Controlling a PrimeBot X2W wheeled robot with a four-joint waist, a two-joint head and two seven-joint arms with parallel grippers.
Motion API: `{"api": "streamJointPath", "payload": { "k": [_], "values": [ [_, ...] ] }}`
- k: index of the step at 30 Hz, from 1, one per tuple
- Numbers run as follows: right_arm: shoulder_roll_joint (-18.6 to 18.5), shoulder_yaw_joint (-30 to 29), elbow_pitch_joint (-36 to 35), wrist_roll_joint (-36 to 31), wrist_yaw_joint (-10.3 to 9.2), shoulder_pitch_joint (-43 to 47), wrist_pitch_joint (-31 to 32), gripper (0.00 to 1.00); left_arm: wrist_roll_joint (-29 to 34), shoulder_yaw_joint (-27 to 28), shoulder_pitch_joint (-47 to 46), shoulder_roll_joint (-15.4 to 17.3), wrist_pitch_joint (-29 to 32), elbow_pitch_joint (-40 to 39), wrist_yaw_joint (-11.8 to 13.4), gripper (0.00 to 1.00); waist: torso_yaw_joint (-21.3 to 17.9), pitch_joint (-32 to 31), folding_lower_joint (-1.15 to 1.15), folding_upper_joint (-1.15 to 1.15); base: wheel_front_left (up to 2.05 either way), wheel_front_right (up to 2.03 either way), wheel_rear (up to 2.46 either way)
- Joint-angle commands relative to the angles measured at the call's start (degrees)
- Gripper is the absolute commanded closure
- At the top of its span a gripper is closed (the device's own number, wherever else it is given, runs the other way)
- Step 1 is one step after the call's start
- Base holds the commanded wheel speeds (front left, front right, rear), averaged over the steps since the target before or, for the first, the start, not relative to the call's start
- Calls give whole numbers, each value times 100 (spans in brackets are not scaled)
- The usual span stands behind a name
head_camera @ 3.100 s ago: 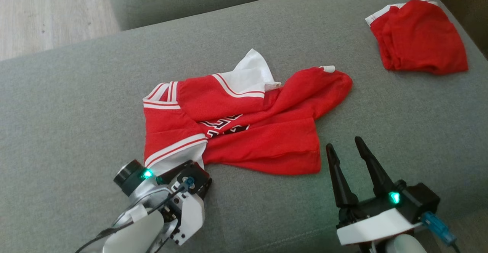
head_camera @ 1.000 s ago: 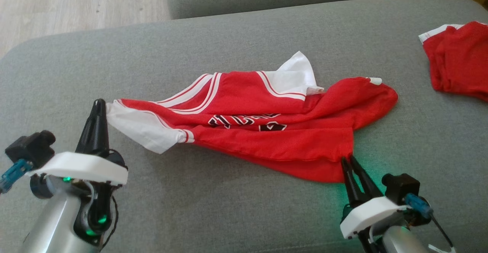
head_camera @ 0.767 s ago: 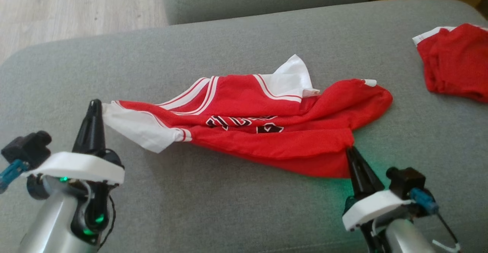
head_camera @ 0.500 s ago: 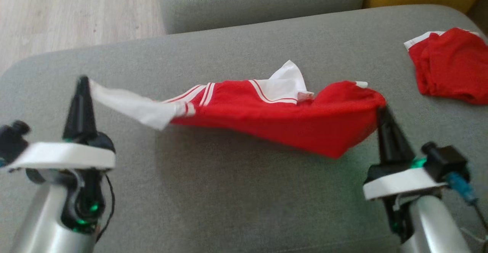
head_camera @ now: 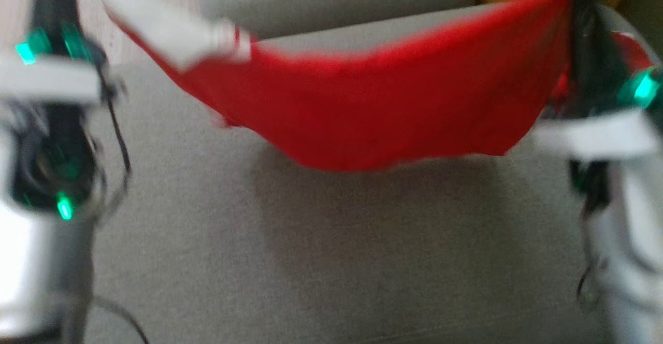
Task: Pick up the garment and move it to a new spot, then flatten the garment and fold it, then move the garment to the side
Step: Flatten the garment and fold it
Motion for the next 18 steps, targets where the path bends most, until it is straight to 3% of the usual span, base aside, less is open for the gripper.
{"api": "streamJointPath", "payload": {
  "k": [1, 4, 10, 16, 17, 18],
  "values": [
    [-157, 91, -103, 10, 37, -757, -34, 100, 17, 248, -870, 221, 126, -178, 33, 100, 79, 193, 0, 0, 0, 0, 0],
    [-345, 107, 180, 55, 37, -1538, 17, 100, 150, 161, -1693, 276, 260, 206, 78, 100, 194, 438, 0, 0, 0, 0, 0],
    [-550, 326, 1342, 336, 37, -3078, 229, 100, 338, -127, -3232, 71, 347, 1681, 8, 100, 421, 1146, 0, 0, 0, 0, 0],
    [-567, 605, 2745, 366, 37, -4490, 157, 100, 815, -432, -4716, -168, -131, 3377, -325, 100, 563, 1855, 0, 0, 0, 0, 0],
    [-567, 605, 2745, 366, 37, -4490, 157, 100, 815, -432, -4716, -168, -131, 3377, -325, 100, 563, 1855, 0, 0, 0, 0, 0],
    [-577, 633, 3096, 252, 37, -4910, 75, 100, 938, -472, -5184, -253, -407, 3840, -491, 100, 578, 2003, 0, 0, 0, 0, 0]
  ]
}}
